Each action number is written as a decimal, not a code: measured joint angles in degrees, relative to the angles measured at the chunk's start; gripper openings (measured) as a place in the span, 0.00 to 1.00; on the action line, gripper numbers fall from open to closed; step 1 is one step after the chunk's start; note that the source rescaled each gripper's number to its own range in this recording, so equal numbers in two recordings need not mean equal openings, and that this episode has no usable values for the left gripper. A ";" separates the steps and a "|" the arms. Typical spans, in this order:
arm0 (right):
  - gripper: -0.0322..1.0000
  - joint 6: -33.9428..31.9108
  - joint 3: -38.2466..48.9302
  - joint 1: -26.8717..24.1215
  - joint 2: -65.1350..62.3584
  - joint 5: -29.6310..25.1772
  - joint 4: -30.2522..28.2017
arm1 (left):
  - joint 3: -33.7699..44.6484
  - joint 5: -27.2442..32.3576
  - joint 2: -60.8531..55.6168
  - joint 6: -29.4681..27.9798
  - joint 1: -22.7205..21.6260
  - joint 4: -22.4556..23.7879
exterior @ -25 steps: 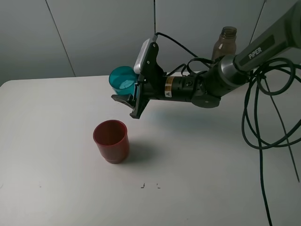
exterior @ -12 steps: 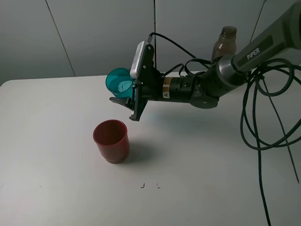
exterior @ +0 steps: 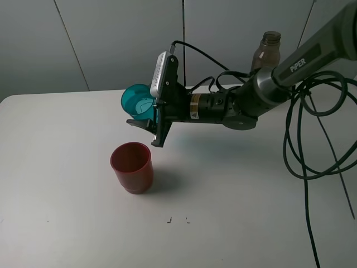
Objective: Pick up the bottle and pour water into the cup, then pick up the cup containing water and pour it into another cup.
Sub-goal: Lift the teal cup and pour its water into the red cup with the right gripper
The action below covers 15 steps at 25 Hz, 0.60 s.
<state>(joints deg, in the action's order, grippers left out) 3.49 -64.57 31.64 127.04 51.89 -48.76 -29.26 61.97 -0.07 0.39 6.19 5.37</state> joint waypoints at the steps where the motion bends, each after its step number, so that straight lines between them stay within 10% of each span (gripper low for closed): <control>1: 0.10 0.11 0.00 0.25 0.00 0.00 -0.14 | 0.00 0.00 0.00 0.00 0.00 0.00; 15: 0.10 10.79 0.00 1.34 0.00 0.00 -0.49 | 0.00 0.00 0.00 0.00 0.00 0.00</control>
<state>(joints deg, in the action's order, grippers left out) 14.28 -64.57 32.98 127.04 51.89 -49.25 -29.26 61.97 -0.07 0.39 6.19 5.37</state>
